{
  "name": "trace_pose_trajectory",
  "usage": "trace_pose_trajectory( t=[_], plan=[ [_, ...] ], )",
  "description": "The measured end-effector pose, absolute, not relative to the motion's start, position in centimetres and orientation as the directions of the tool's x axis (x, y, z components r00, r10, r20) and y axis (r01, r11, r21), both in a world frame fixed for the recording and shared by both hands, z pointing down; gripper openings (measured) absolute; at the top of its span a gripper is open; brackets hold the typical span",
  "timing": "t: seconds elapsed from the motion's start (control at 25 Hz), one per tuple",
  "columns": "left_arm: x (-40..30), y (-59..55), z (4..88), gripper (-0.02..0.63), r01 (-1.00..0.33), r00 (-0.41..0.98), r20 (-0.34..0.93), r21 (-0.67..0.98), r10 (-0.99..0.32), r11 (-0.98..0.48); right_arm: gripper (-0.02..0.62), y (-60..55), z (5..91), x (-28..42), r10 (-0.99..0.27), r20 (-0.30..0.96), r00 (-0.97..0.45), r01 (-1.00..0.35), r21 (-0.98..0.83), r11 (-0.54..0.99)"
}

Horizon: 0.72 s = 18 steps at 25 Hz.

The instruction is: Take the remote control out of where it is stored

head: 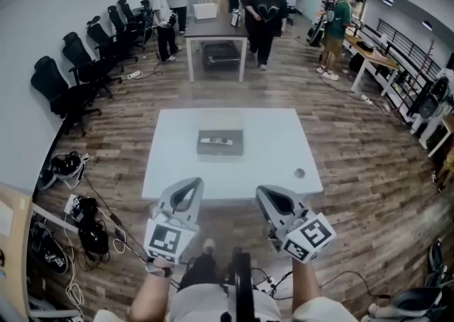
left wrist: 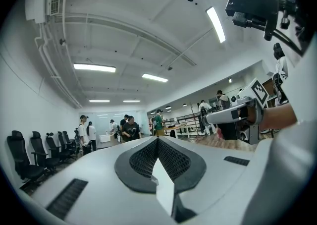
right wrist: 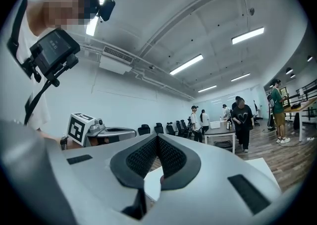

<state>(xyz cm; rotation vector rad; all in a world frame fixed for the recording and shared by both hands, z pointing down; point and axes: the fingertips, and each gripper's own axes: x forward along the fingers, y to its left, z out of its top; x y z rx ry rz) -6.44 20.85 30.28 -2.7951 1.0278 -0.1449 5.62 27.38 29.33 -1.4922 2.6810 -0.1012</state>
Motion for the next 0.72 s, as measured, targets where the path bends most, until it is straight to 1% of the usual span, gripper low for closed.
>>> trace_pose_trajectory(
  t=[0.24, 0.72],
  plan=[
    [-5.4, 16.6, 31.0, -0.012, -0.628, 0.765, 0.039, -0.176, -0.643, -0.758, -0.002, 23.8, 29.8, 6.7, -0.854, -0.033, -0.519, -0.849, -0.089, 0.52],
    [-3.1, 4.2, 31.5, -0.012, -0.608, 0.778, 0.054, -0.184, -0.626, -0.772, -0.002, 11.6, 30.4, 8.3, -0.864, -0.027, -0.503, -0.858, -0.104, 0.503]
  ],
)
